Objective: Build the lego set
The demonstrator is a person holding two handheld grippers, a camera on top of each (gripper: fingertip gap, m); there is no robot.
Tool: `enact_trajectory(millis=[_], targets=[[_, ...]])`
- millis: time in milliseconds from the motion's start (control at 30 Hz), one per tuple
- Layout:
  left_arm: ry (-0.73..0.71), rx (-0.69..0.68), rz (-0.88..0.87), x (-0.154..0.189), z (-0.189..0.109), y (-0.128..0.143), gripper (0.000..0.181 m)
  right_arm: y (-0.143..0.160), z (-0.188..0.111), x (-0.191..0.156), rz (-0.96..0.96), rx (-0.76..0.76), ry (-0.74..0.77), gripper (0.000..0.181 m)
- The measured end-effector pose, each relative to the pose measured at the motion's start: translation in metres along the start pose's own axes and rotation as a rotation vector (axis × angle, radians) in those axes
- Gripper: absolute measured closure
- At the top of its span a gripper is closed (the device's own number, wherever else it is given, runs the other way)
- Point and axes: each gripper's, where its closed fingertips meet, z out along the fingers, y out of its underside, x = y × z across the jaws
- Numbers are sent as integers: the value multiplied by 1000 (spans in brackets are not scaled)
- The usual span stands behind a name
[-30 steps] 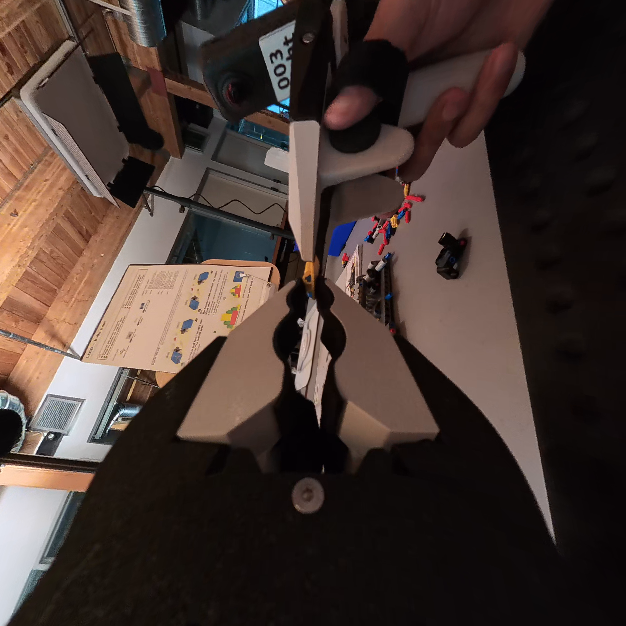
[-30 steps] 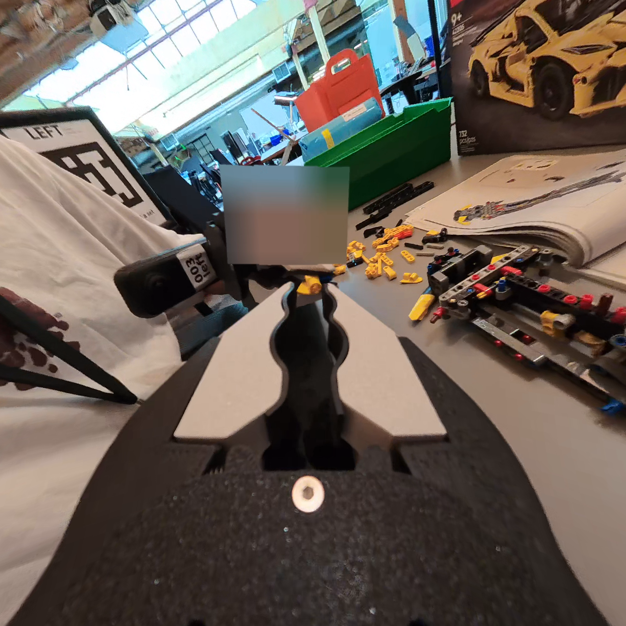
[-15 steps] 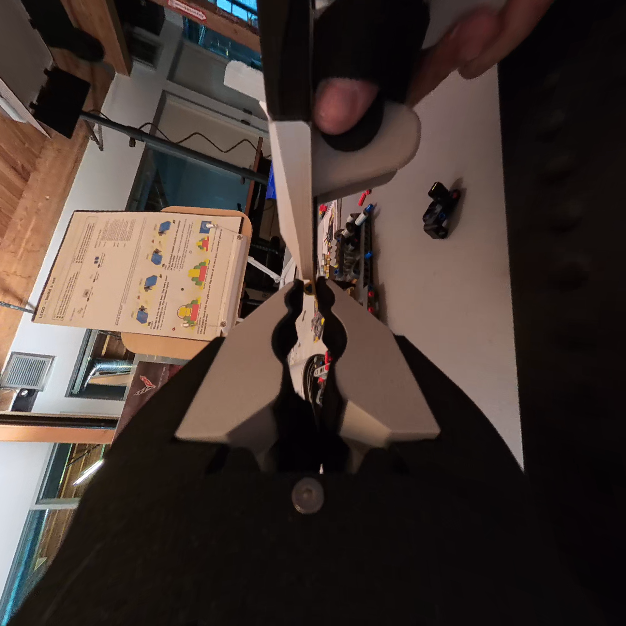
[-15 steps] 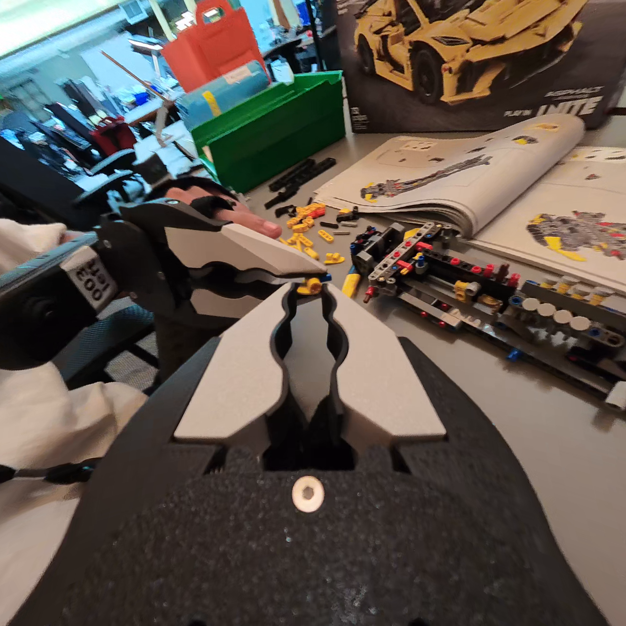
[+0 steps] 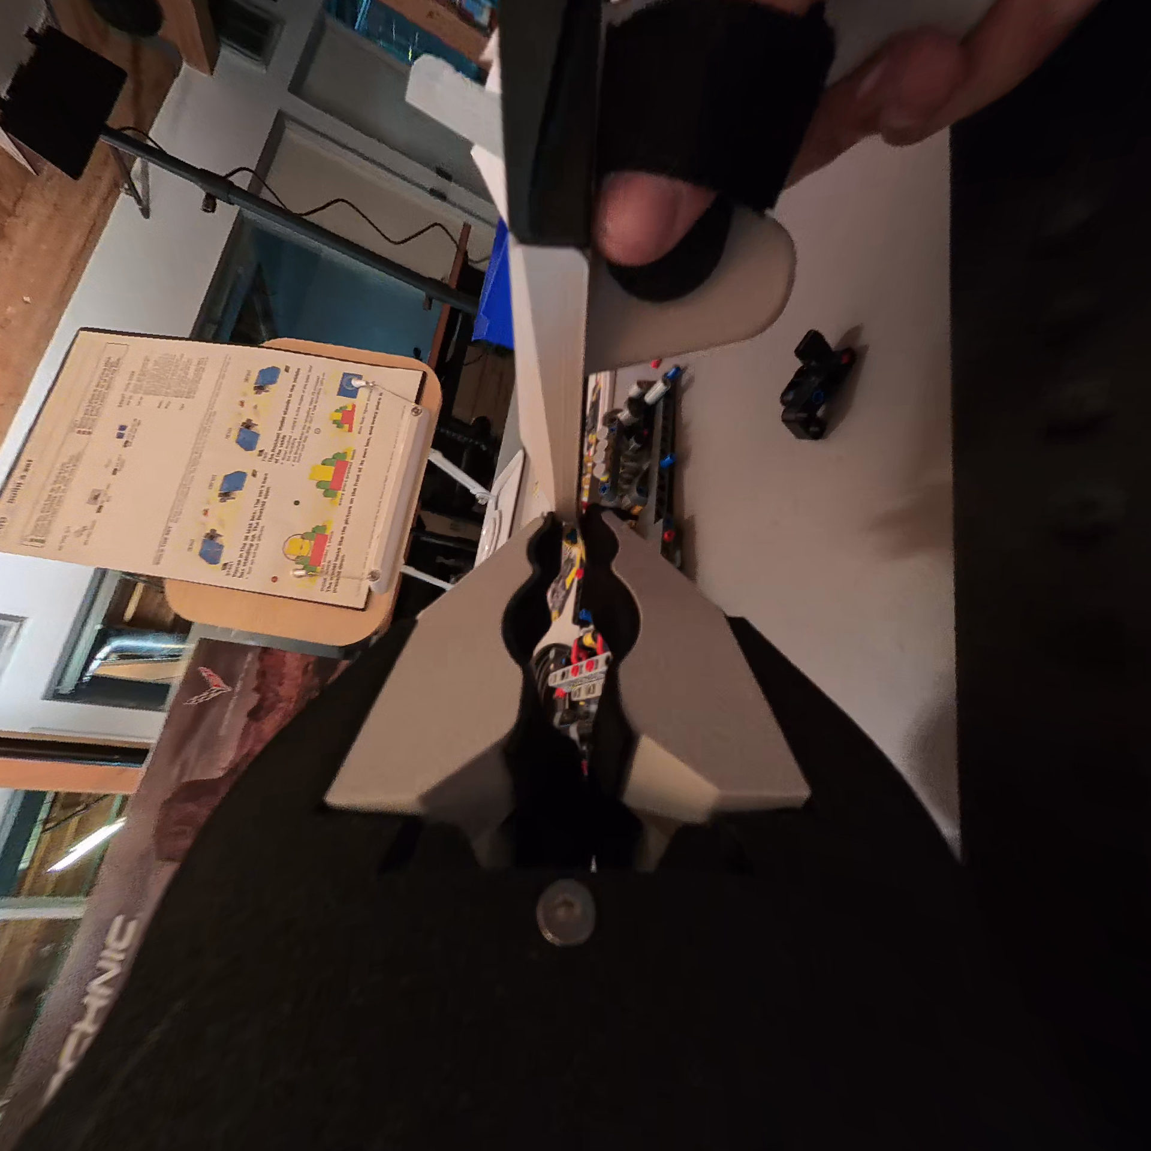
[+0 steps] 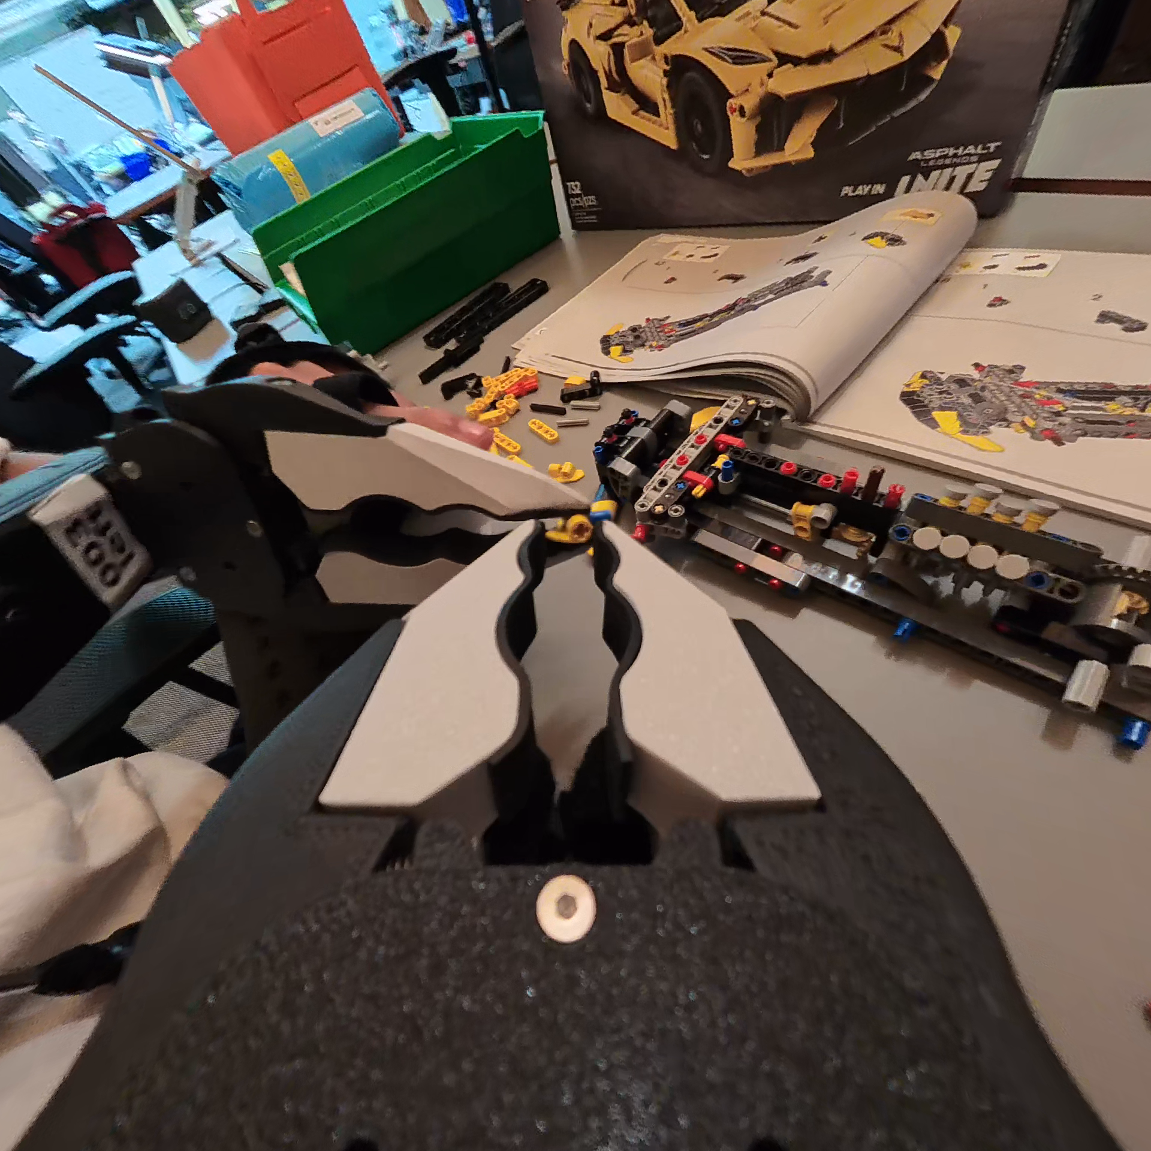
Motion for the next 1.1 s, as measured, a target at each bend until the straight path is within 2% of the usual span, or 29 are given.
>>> enact_trajectory(millis=[67,133,200,300,500,800,833,967,1033,1100], targets=[[34,28,-59,2,0,0,176,-4,-9,4,5,27,-53,160],[84,57,-158,5,-1,2,176,-5,-28,18,-13,29,-100,160],[142,93,-288,4,-2,2,176,12,-46,40,-54,-75,-91,159],[221,166,-499,-2,-5,-2,176,57,-61,57,-175,-337,-60,153],[327,214,-706,-3,-4,2,175,80,-48,54,-295,-503,-33,155],[368,176,-806,-1,-2,14,175,90,-36,55,-391,-633,-4,161],[370,169,-803,0,-2,15,175,90,-35,55,-406,-635,2,166],[376,185,-834,-3,-3,13,175,81,-30,66,-398,-583,43,167],[377,211,-890,-9,-4,13,175,57,-20,58,-250,-415,-40,167],[398,296,-1010,-22,-8,6,175,9,-11,44,-2,-141,-201,167]])
